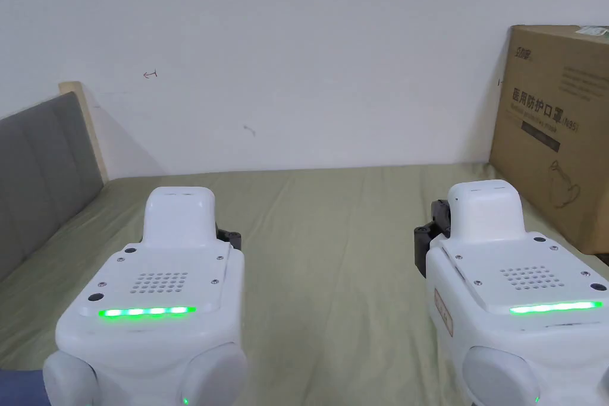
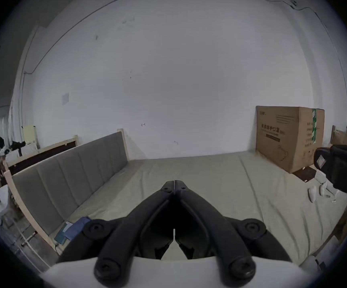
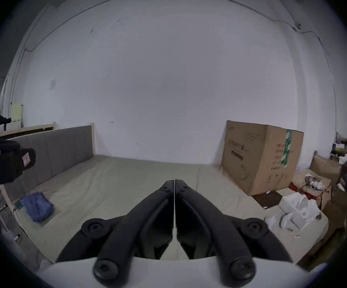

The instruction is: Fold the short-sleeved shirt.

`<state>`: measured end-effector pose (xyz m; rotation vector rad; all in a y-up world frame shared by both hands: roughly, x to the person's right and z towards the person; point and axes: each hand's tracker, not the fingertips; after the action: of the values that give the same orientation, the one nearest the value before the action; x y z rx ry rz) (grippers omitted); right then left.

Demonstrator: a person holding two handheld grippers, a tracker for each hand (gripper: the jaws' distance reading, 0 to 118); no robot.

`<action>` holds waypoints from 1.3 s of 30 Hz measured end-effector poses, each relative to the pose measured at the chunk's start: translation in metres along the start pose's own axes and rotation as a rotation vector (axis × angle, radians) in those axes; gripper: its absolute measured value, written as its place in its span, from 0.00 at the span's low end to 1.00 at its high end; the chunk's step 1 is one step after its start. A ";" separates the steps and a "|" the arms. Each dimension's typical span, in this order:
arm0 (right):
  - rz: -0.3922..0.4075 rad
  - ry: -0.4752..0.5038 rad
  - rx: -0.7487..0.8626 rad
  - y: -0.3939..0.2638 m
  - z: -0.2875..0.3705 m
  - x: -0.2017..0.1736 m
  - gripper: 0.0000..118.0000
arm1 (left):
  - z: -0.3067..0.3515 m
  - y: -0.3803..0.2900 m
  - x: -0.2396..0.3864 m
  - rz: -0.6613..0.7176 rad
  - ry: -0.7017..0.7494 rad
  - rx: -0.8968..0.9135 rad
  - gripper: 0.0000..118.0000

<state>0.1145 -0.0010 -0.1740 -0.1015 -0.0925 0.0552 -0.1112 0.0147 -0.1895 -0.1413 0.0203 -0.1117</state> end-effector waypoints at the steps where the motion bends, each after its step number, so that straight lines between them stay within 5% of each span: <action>1: -0.011 0.004 0.002 -0.001 0.001 0.001 0.00 | 0.001 -0.001 0.000 0.004 -0.008 0.000 0.00; 6: -0.033 -0.010 -0.015 -0.004 0.003 0.003 0.02 | 0.000 -0.007 -0.003 0.044 -0.040 -0.012 0.01; 8: -0.027 -0.016 -0.014 -0.005 0.003 0.004 0.22 | -0.001 -0.008 -0.004 0.053 -0.049 -0.016 0.08; 10: -0.034 -0.019 -0.020 -0.005 0.003 0.005 0.59 | -0.003 -0.008 -0.005 0.059 -0.055 -0.025 0.39; 11: -0.042 -0.022 -0.019 -0.006 0.003 0.006 0.80 | -0.006 -0.009 -0.007 0.068 -0.073 -0.037 0.71; 12: -0.048 -0.024 -0.015 -0.007 0.003 0.007 0.90 | -0.008 -0.009 -0.008 0.078 -0.091 -0.050 0.90; 13: -0.050 -0.029 -0.012 -0.007 0.003 0.007 0.96 | -0.007 -0.010 -0.007 0.090 -0.109 -0.051 0.99; 39: -0.046 -0.037 -0.021 -0.013 0.000 0.011 0.97 | 0.001 -0.010 0.002 0.015 -0.035 -0.022 0.98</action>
<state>0.1258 -0.0134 -0.1722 -0.1193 -0.1324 0.0105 -0.1108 0.0044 -0.1873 -0.1648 -0.0118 -0.0938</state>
